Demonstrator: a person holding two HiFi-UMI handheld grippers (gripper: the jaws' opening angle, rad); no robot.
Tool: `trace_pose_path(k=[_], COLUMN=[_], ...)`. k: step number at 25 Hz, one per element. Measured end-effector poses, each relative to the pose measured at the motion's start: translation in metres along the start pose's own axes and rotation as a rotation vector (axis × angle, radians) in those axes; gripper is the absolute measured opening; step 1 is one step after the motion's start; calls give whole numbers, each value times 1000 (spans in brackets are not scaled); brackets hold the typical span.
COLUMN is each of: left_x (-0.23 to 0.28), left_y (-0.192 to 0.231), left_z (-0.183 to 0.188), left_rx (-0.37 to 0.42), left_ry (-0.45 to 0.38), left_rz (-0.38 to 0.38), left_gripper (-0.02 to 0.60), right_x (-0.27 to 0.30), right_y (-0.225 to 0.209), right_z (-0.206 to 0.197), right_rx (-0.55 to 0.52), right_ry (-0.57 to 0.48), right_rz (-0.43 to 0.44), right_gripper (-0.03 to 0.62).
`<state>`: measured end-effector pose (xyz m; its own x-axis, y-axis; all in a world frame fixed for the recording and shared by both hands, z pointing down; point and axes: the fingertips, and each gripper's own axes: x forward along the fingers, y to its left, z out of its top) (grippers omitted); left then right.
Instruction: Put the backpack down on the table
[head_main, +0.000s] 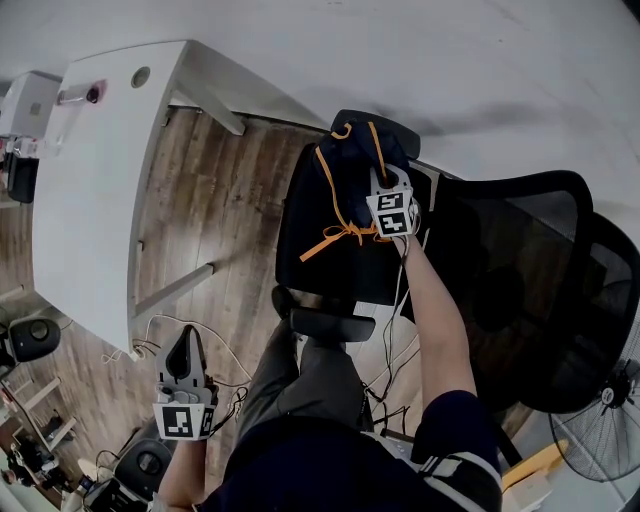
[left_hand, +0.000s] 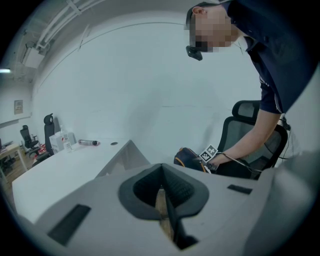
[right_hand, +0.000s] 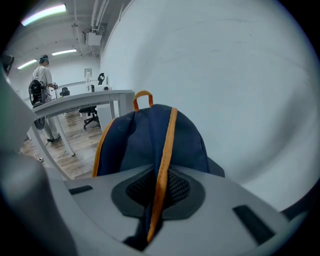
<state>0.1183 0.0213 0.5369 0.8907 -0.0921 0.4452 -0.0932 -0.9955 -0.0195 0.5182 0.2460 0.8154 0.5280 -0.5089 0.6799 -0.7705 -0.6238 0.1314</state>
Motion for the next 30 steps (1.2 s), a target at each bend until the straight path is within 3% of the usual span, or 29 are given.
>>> trace_pose_path(k=[8, 23, 30], left_x=[-2, -19, -32], left_y=[-4, -15, -16], left_z=[5, 21, 29], left_rx=[-5, -12, -26], left_ry=[-14, -59, -90], left_rz=[4, 10, 29], left_gripper=[5, 5, 5], right_x=[-37, -135, -183], right_y=[5, 41, 44], right_z=[34, 102, 135], right_rx=[92, 343, 389], right_ry=[-106, -247, -323], right_rz=[62, 338, 394], right_gripper=[12, 11, 11])
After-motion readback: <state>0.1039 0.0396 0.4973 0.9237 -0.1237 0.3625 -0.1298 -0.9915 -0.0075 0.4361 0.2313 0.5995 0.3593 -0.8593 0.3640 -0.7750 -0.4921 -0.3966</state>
